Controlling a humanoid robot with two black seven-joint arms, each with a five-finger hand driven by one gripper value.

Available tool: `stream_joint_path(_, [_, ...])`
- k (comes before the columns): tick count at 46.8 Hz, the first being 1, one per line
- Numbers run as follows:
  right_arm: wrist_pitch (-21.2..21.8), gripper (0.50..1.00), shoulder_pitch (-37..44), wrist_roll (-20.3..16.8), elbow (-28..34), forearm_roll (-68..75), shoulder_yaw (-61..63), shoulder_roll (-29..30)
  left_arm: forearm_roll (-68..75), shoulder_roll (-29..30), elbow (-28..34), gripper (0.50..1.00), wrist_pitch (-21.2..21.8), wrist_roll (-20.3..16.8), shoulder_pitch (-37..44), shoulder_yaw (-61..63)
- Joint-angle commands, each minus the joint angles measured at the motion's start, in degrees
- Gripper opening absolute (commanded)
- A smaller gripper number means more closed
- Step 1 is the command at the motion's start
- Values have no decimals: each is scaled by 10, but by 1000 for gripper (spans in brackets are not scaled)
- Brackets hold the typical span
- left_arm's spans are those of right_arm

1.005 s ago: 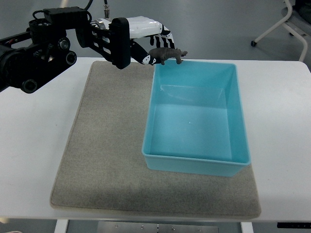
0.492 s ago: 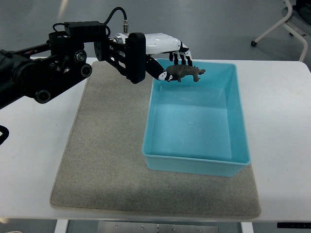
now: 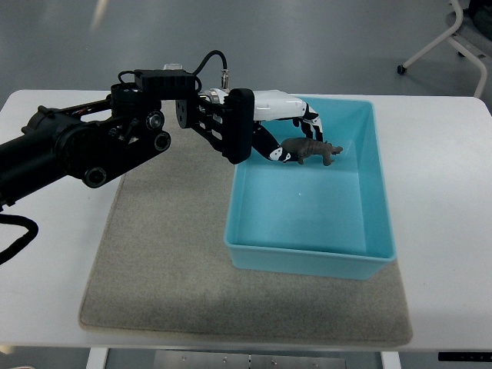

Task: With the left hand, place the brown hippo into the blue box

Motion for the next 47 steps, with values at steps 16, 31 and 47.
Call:
stream_joint_path(16, [0,936,0,0,0,0,0,0,-32,-1,2,919,-4,0,3,0])
stream_joint_path(31, [0,936,0,0,0,0,0,0,-34,0,17,921,3,0,0,0])
stream_joint_path(47, [0,936,0,0,0,0,0,0,-74,7,60,934,6,-1,-1,-9])
